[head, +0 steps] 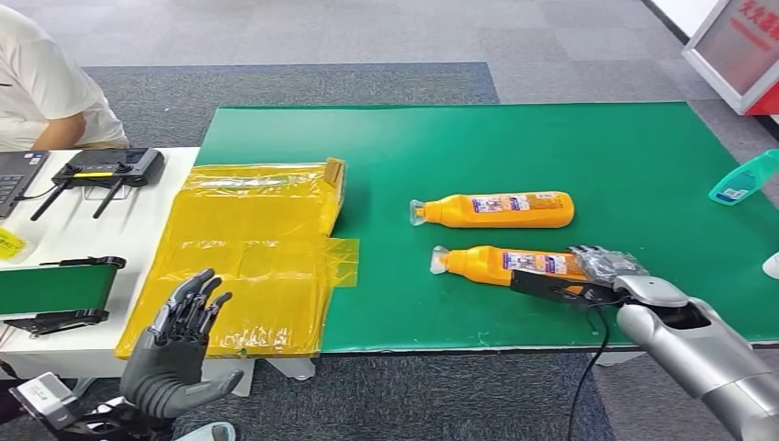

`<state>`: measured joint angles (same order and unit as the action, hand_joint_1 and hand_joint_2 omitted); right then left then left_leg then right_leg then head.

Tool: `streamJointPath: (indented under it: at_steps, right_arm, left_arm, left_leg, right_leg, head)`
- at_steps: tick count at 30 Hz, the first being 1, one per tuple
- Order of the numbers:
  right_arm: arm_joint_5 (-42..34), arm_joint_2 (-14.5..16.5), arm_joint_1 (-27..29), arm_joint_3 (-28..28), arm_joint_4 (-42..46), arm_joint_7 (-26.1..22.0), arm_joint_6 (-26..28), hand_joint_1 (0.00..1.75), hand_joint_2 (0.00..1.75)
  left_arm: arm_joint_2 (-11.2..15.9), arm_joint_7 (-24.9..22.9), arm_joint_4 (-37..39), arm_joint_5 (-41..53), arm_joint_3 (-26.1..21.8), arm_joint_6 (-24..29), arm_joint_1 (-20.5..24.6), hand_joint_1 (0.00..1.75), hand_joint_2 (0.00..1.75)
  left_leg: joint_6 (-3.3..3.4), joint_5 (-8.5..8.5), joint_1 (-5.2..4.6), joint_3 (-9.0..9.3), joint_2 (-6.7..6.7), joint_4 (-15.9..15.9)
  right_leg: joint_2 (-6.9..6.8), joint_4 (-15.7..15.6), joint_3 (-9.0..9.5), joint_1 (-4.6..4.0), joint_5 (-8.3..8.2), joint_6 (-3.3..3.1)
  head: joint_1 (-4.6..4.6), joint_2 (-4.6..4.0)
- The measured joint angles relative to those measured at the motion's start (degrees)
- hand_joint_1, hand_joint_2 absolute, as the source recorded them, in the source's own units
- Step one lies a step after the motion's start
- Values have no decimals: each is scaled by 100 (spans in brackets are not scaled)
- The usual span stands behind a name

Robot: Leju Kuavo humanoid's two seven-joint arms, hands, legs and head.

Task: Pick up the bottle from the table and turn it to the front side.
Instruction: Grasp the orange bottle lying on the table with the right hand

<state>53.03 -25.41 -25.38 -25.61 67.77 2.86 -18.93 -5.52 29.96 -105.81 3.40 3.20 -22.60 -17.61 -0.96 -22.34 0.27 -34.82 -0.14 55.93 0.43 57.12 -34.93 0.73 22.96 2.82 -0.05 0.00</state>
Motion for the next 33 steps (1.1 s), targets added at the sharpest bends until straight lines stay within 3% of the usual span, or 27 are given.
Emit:
streamJointPath:
  at_steps: [7,10,14,15,17,27,33]
  right_arm:
    - [-42,64,-72,-175,-203,-15,165,1,175]
    - [-59,106,-82,-222,-252,-23,243,50,175]
    - [-95,148,-70,-264,-292,-43,366,152,175]
    - [-103,156,-64,-269,-297,-49,398,166,175]
    - [-112,164,-52,-272,-301,-56,455,175,175]
    - [-249,170,95,-212,-242,-188,657,175,175]
    - [-1669,152,802,231,477,-1001,697,175,175]
  left_arm:
    - [35,-41,63,-71,41,15,55,0,175]
    - [49,-55,78,-96,68,21,60,0,175]
    - [66,-56,84,-97,108,31,58,0,175]
    - [70,-56,84,-97,113,32,57,0,175]
    - [79,-56,85,-97,117,33,54,0,175]
    - [112,-55,88,-98,117,50,1,0,175]
    - [143,53,86,-101,117,57,-106,0,175]
  left_leg:
    - [0,0,0,1,0,0]
    - [0,0,0,1,0,0]
    - [0,0,0,1,0,0]
    - [0,0,0,1,0,0]
    - [0,0,0,1,0,0]
    - [0,0,0,8,0,0]
    - [-2,-4,1,10,-1,0]
  right_leg:
    - [0,0,0,0,0,0]
    - [0,0,0,0,0,0]
    - [0,0,0,0,0,0]
    - [0,0,0,0,0,0]
    - [0,0,0,0,0,0]
    - [1,0,4,-1,0,0]
    - [0,0,4,-1,3,-3]
  head:
    - [-1,0]
    - [-1,0]
    - [-1,0]
    - [-1,0]
    - [0,0]
    - [-1,0]
    - [-2,0]
